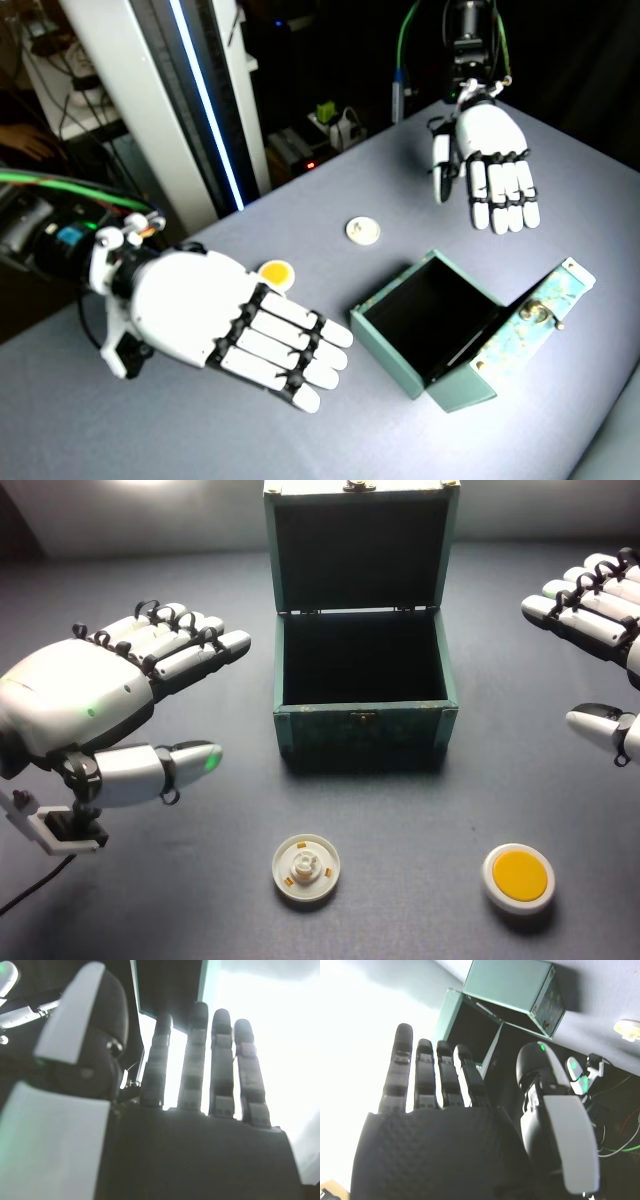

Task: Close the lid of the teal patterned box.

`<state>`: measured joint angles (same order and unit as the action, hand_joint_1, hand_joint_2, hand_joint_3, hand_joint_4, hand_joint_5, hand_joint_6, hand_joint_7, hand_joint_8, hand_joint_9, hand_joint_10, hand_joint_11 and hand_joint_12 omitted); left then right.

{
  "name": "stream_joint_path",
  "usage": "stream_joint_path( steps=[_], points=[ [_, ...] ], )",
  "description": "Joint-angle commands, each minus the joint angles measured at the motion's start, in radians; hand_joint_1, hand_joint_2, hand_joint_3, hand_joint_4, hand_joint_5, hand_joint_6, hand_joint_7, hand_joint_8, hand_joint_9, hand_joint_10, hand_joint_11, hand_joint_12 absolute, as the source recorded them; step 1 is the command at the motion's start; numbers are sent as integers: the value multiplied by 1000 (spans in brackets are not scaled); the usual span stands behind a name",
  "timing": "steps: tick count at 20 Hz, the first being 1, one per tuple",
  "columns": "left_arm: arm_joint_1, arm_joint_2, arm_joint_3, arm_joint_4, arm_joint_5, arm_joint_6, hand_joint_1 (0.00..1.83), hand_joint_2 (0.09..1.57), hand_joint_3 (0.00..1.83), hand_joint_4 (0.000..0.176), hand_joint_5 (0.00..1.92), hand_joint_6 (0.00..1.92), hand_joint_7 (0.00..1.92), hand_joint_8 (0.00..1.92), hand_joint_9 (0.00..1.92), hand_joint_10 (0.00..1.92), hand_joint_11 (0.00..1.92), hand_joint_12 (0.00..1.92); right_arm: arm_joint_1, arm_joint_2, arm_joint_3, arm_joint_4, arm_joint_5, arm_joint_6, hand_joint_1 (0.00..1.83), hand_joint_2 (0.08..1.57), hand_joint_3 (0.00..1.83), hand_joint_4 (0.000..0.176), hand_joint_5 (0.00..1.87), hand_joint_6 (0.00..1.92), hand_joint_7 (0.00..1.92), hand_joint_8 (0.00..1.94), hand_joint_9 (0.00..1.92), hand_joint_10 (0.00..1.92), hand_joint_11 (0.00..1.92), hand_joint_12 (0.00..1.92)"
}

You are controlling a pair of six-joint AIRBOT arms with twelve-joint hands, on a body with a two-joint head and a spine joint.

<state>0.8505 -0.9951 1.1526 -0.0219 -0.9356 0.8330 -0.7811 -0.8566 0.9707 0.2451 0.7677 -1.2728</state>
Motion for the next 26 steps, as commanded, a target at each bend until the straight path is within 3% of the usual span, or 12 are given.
stream_joint_path(
  steps=[1, 3, 7, 8, 14, 15, 16, 19, 22, 23, 25, 26],
  points=[
    [-15, -1, 5, -17, -124, -4, 121, 1347, 21, 74, 0, 0, 0, 0, 0, 0, 0, 0, 17, 4, 0, -4, 115, -1, 233, 1387, 37, 0, 0, 0, 0, 0, 0, 0, 0, 0],
    [-20, -6, 7, -15, -123, -4, 110, 1362, 19, 61, 0, 0, 0, 0, 0, 0, 0, 0, 25, 4, 3, -3, 117, -1, 196, 1405, 33, 0, 0, 0, 0, 0, 0, 0, 0, 0],
    [-45, -26, 24, 1, -101, -12, 44, 1383, 12, 124, 0, 0, 0, 0, 0, 0, 0, 0, 79, -10, 29, -2, 118, -1, 219, 1438, 22, 0, 0, 0, 0, 0, 0, 0, 0, 0],
    [-54, -32, 30, 4, -92, -15, 65, 1382, 9, 126, 0, 0, 0, 0, 0, 0, 0, 0, 98, -19, 42, 3, 115, -1, 254, 1447, 19, 0, 0, 0, 0, 0, 0, 0, 0, 0],
    [-90, -84, 72, 32, -46, -44, 65, 1390, 6, 49, 0, 0, 0, 0, 0, 0, 0, 0, 262, -112, 152, 31, 58, -1, 51, 1446, 2, 0, 0, 0, 0, 0, 0, 0, 13, 6],
    [-95, -91, 77, 37, -40, -48, 58, 1393, 7, 50, 0, 0, 0, 0, 0, 0, 0, 0, 279, -123, 165, 31, 46, -1, 74, 1431, 0, 0, 0, 0, 0, 0, 0, 0, 2, 0],
    [-103, -100, 84, 45, -32, -54, 47, 1395, 6, 73, 0, 0, 0, 0, 0, 0, 0, 0, 308, -149, 195, 36, 20, -1, 120, 1418, 0, 0, 0, 0, 0, 0, 0, 0, 0, 0],
    [-117, -125, 103, 65, -14, -70, 105, 1401, 5, 81, 0, 0, 0, 0, 0, 0, 0, 0, 375, -214, 270, 49, -41, -1, 167, 1427, 0, 0, 0, 0, 0, 0, 0, 0, 13, 7],
    [-131, -144, 119, 80, 3, -82, 221, 1407, 2, 42, 0, 0, 0, 0, 0, 0, 4, 2, 429, -271, 332, 53, -93, -1, 164, 1397, 0, 0, 0, 0, 0, 0, 0, 0, 0, 0],
    [-133, -150, 123, 82, 9, -82, 203, 1405, 1, 43, 0, 0, 0, 0, 0, 0, 17, 9, 442, -294, 354, 60, -108, -1, 160, 1394, 0, 0, 0, 0, 0, 0, 0, 0, 30, 15],
    [-138, -161, 132, 91, 15, -91, 196, 1408, 2, 33, 0, 0, 0, 0, 0, 0, 45, 28, 457, -330, 387, 72, -125, -1, 181, 1378, 11, 0, 0, 0, 0, 0, 22, 9, 0, 721],
    [-141, -166, 136, 96, 18, -96, 254, 1404, 3, 40, 0, 0, 0, 0, 0, 0, 8, 171, 463, -345, 400, 79, -133, -1, 169, 1377, 5, 0, 0, 0, 0, 0, 34, 14, 0, 882]
  ],
)
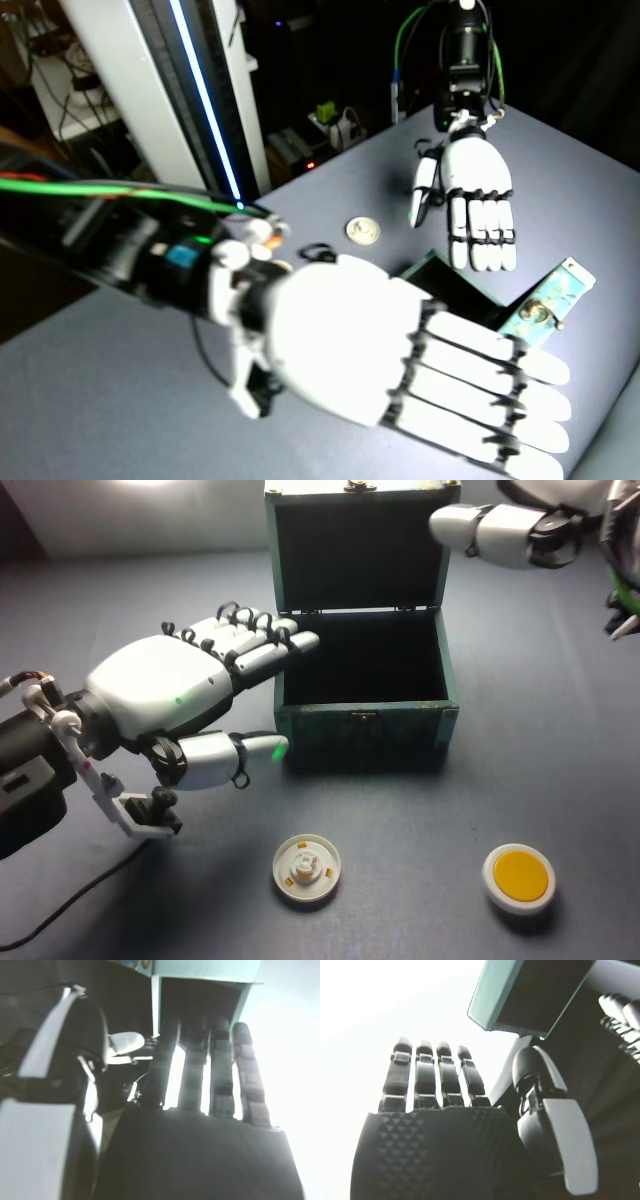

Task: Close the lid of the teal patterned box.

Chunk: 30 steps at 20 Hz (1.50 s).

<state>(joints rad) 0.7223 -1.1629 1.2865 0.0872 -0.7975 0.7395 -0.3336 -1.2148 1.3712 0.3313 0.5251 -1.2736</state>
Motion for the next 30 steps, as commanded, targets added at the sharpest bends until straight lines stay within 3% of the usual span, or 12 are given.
stream_joint_path(
  steps=[1, 5, 9, 11, 13, 15, 19, 21, 22, 24, 26, 30],
  points=[
    [-16, -2, 6, -10, -118, -4, 267, 1403, 4, 36, 0, 0, 0, 0, 0, 0, 1, 200, 20, -1, 11, -5, 100, 0, 138, 1381, 2, 0, 0, 0, 0, 0, 47, 18, 0, 1021],
    [-21, -9, 10, -7, -118, -6, 246, 1402, 1, 50, 0, 0, 0, 0, 0, 0, 0, 109, 24, -40, 42, -4, 61, 1, 122, 1351, 4, 0, 20, 3, 163, 17, 228, 153, 0, 1612],
    [-21, -12, 12, -7, -114, -8, 236, 1411, 1, 43, 0, 0, 0, 0, 0, 0, 0, 114, 24, -40, 31, -5, 58, 2, 223, 1361, 0, 0, 265, 25, 432, 10, 356, 378, 5, 1676],
    [-21, -13, 14, -7, -113, -13, 281, 1405, 0, 25, 25, 5, 0, 0, 0, 0, 0, 335, 23, -40, 18, -5, 59, 2, 183, 1381, 0, 0, 300, 24, 440, 8, 270, 580, 0, 1727],
    [-21, -13, 18, -7, -113, -21, 273, 1407, 0, 28, 25, 3, 0, 0, 0, 0, 0, 570, 23, -40, 8, -7, 59, 2, 170, 1393, 1, 0, 326, 36, 450, 4, 170, 811, 3, 1757],
    [-21, -13, 19, -8, -112, -23, 253, 1405, 0, 39, 21, 0, 0, 0, 0, 0, 0, 656, 23, -33, -6, -22, 63, 3, 178, 1387, 0, 0, 318, 34, 389, 0, 89, 808, 0, 1686],
    [-17, -13, 19, -16, -117, -26, 161, 1404, 0, 55, 1, 0, 0, 0, 0, 0, 0, 425, 23, -6, -46, -61, 83, 10, 190, 1392, 0, 0, 267, 7, 311, 0, 57, 712, 0, 1618],
    [-12, -13, 19, -18, -129, -33, 116, 1405, 0, 52, 0, 0, 0, 0, 0, 0, 0, 194, 23, 11, -64, -74, 91, 12, 171, 1401, 1, 0, 310, 18, 493, 74, 173, 1067, 63, 1900],
    [-10, -13, 16, -18, -140, -37, 135, 1401, 0, 42, 8, 2, 0, 0, 0, 0, 0, 99, 16, 18, -73, -78, 96, 12, 165, 1410, 4, 0, 301, 13, 478, 66, 146, 1077, 41, 1905],
    [-7, -4, 7, -18, -167, -37, 71, 1396, 0, 59, 0, 0, 0, 0, 0, 0, 0, 6, 1, 28, -88, -80, 108, 12, 228, 1424, 1, 0, 299, 7, 491, 48, 198, 943, 23, 1845],
    [-6, 4, 1, -18, -179, -37, 100, 1392, 0, 32, 3, 1, 0, 0, 0, 0, 0, 0, -15, 36, -100, -81, 117, 13, 235, 1410, 0, 0, 281, 2, 461, 15, 232, 705, 0, 1700],
    [4, 3, -2, -30, -182, -37, 90, 1390, 0, 15, 0, 0, 0, 0, 0, 0, 0, 0, -48, 48, -117, -120, 146, 81, 262, 1419, 3, 0, 374, 31, 556, 40, 258, 987, 124, 1817]
  ],
)
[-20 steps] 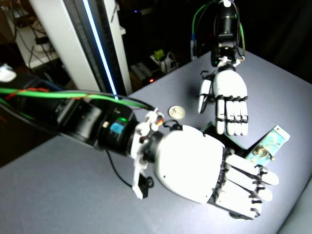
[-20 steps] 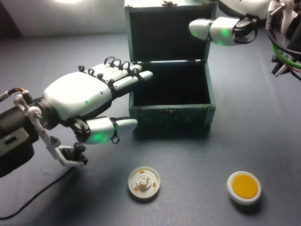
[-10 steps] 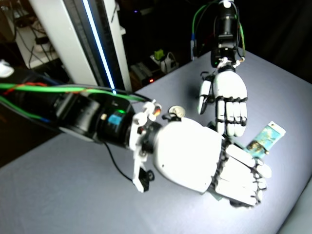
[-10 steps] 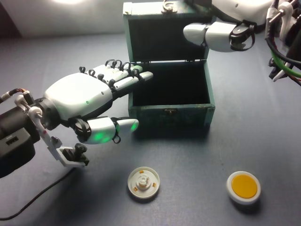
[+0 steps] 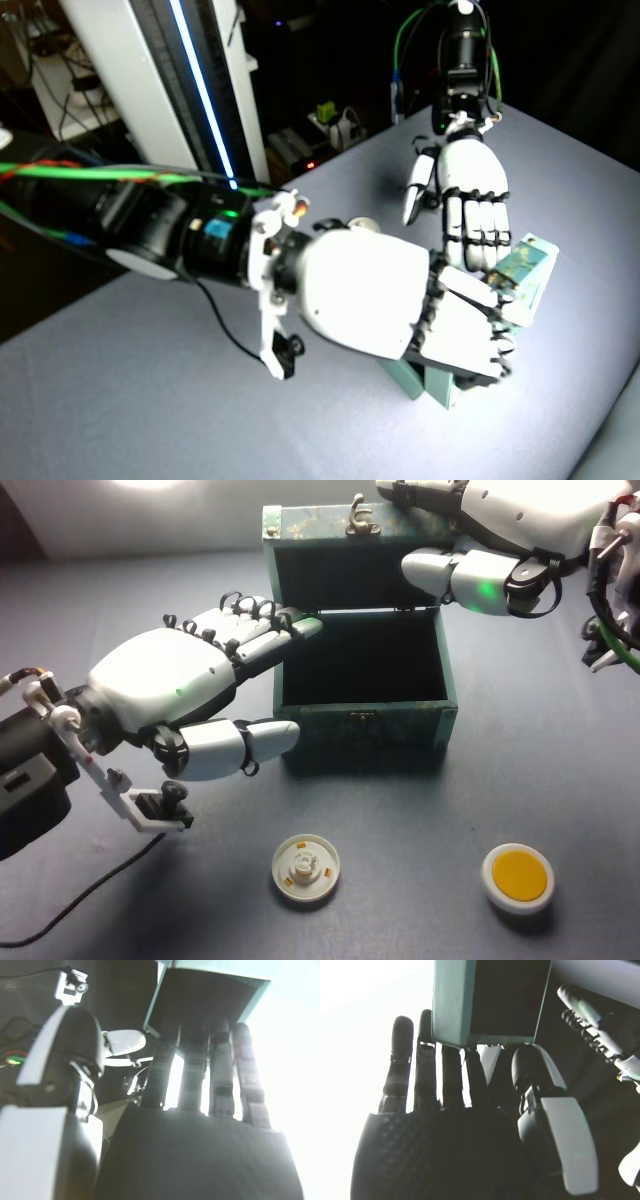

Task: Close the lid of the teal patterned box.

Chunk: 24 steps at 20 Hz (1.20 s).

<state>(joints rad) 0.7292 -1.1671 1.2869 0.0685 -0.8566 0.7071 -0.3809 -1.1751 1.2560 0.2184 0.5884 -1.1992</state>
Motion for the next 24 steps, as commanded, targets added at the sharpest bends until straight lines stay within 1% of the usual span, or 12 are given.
stream_joint_path(
  steps=[1, 4, 7, 10, 11, 13, 16, 17, 20, 21, 22, 24],
  points=[
    [-1, 7, -2, -15, -123, -5, 110, 1395, 0, 10, 0, 0, 0, 0, 0, 0, 0, 0, -6, 9, -4, -12, 90, 17, 234, 1421, 2, 0, 391, 37, 573, 46, 285, 1013, 176, 1810],
    [9, 6, -2, -28, -121, -5, 113, 1403, 3, 15, 0, 0, 0, 0, 0, 0, 5, 2, -36, 19, -21, -31, 120, 61, 228, 1441, 0, 0, 372, 18, 555, 22, 316, 785, 119, 1652],
    [21, 4, -5, -40, -124, -5, 148, 1417, 5, 43, 0, 0, 0, 0, 0, 0, 0, 0, -63, 27, -34, -35, 143, 84, 193, 1434, 0, 0, 281, 0, 495, 1, 298, 669, 24, 1700],
    [37, 2, -10, -45, -131, -12, 212, 1441, 7, 42, 0, 0, 0, 0, 0, 0, 23, 26, -91, 34, -43, -46, 169, 125, 247, 1414, 0, 0, 272, 0, 478, 1, 245, 790, 5, 1754],
    [46, 3, -14, -46, -136, -15, 212, 1453, 0, 25, 0, 0, 0, 0, 0, 0, 4, 122, -99, 41, -51, -47, 180, 130, 254, 1416, 0, 0, 279, 4, 446, 0, 221, 765, 0, 1715],
    [66, 4, -24, -47, -148, -21, 246, 1439, 0, 20, 10, 4, 0, 0, 0, 0, 0, 267, -112, 56, -69, -50, 198, 132, 250, 1420, 1, 0, 286, 6, 420, 0, 204, 733, 0, 1693],
    [100, 14, -45, -53, -175, -30, 97, 1396, 0, 41, 1, 0, 0, 0, 0, 0, 0, 217, -138, 93, -106, -53, 238, 133, 258, 1426, 0, 0, 294, 10, 434, 10, 143, 879, 0, 1768],
    [112, 23, -56, -55, -190, -31, 177, 1409, 0, 30, 31, 5, 0, 0, 0, 0, 0, 252, -150, 108, -121, -55, 254, 133, 190, 1418, 0, 0, 282, 5, 433, 9, 152, 890, 0, 1768],
    [139, 59, -90, -48, -225, -31, 180, 1479, 9, 44, 44, 3, 0, 0, 0, 0, 0, 334, -181, 154, -165, -56, 308, 133, 82, 1409, 0, 0, 308, 19, 468, 23, 239, 968, 117, 1809],
    [147, 71, -103, -41, -235, -30, 122, 1488, 5, 76, 34, 1, 0, 0, 0, 0, 0, 299, -194, 175, -182, -57, 331, 133, 94, 1408, 0, 0, 294, 14, 457, 17, 208, 973, 75, 1825],
    [155, 80, -112, -38, -246, -29, 135, 1497, 3, 46, 44, 4, 0, 0, 0, 0, 0, 359, -205, 192, -196, -58, 349, 133, 107, 1414, 1, 0, 269, 4, 439, 10, 163, 965, 14, 1814],
    [168, 94, -127, -36, -270, -29, 4, 1496, 0, 45, 24, 2, 0, 0, 0, 0, 0, 213, -223, 221, -218, -58, 389, 134, 168, 1399, 0, 0, 269, 8, 456, 18, 131, 994, 0, 1773]
  ],
)
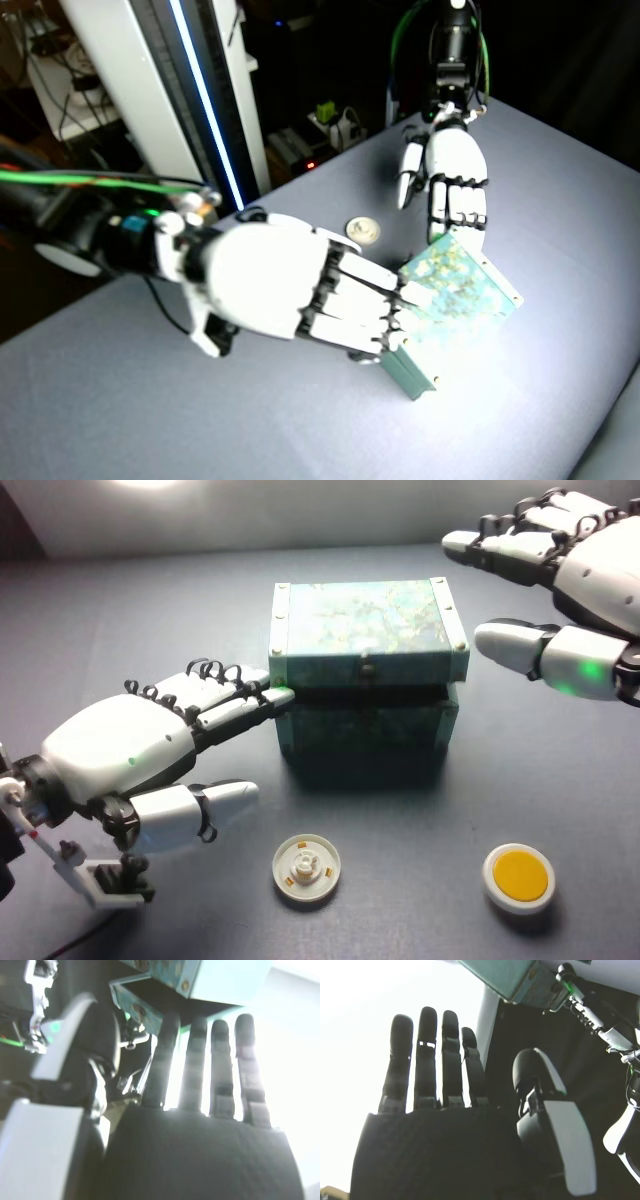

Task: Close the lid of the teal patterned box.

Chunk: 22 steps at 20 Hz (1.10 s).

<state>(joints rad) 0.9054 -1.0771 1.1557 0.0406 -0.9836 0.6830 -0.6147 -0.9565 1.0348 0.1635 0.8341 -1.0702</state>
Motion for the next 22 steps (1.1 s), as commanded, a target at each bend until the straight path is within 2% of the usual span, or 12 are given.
stream_joint_path(
  steps=[1, 3, 4, 6, 9, 11, 14, 16, 19, 20, 21, 22],
  points=[
    [-2, 13, -3, -7, -156, -5, 0, 1496, 0, 46, 31, 3, 0, 0, 0, 0, 0, 252, 2, 14, -7, -3, 162, 6, 204, 1408, 0, 0, 271, 12, 464, 23, 111, 1032, 0, 1780],
    [14, 34, -21, -7, -190, 0, 24, 1511, 1, 50, 49, 4, 0, 0, 0, 0, 0, 212, -19, 39, -26, -3, 200, 8, 172, 1418, 3, 0, 279, 19, 484, 34, 129, 1051, 0, 1784],
    [19, 43, -29, -7, -199, 5, 10, 1523, 4, 32, 60, 6, 0, 0, 0, 0, 0, 219, -24, 47, -31, -3, 208, 11, 125, 1423, 5, 0, 278, 20, 495, 40, 123, 1046, 0, 1781],
    [34, 63, -46, -12, -231, 15, 33, 1519, 0, 44, 84, 10, 9, 2, 9, 3, 0, 271, -35, 65, -43, -3, 237, 16, 97, 1419, 1, 0, 259, 17, 467, 31, 78, 1011, 0, 1704],
    [43, 81, -61, -40, -286, 49, 57, 1470, 0, 107, 3, 0, 0, 0, 0, 0, 0, 420, -63, 97, -67, -3, 299, 17, 104, 1428, 1, 0, 233, 9, 365, 2, 17, 958, 0, 1658],
    [43, 99, -70, -68, -334, 79, 126, 1475, 0, 32, 0, 0, 0, 0, 0, 0, 0, 72, -105, 139, -95, -1, 373, 17, 107, 1421, 0, 0, 269, 31, 378, 20, 57, 1022, 0, 1763],
    [59, 125, -90, -116, -412, 125, 178, 1463, 0, 52, 0, 0, 0, 0, 0, 0, 0, 0, -169, 191, -138, 19, 487, 17, 118, 1414, 0, 0, 204, 18, 331, 4, 1, 972, 0, 1746],
    [75, 137, -98, -148, -462, 140, 229, 1436, 0, 50, 0, 0, 0, 0, 0, 0, 0, 0, -214, 220, -163, 30, 551, 17, 172, 1382, 0, 0, 117, 1, 185, 1, 3, 606, 0, 1394],
    [93, 156, -115, -181, -515, 170, 258, 1411, 0, 128, 0, 0, 0, 0, 0, 0, 0, 0, -269, 245, -187, 53, 624, 17, 190, 1379, 5, 0, 0, 0, 2, 0, 0, 134, 0, 800],
    [100, 161, -119, -191, -533, 177, 249, 1392, 0, 129, 0, 0, 0, 0, 0, 0, 0, 0, -282, 250, -193, 58, 646, 17, 184, 1397, 6, 9, 0, 0, 0, 0, 0, 26, 0, 528],
    [103, 164, -121, -197, -548, 180, 283, 1409, 0, 96, 0, 0, 0, 0, 0, 0, 0, 0, -292, 255, -199, 58, 664, 17, 190, 1402, 2, 21, 0, 0, 0, 0, 0, 4, 0, 262],
    [109, 171, -125, -206, -574, 186, 265, 1422, 0, 99, 0, 0, 0, 0, 0, 0, 0, 0, -301, 262, -208, 58, 694, 17, 173, 1404, 1, 23, 0, 0, 0, 0, 0, 0, 0, 87]
  ],
)
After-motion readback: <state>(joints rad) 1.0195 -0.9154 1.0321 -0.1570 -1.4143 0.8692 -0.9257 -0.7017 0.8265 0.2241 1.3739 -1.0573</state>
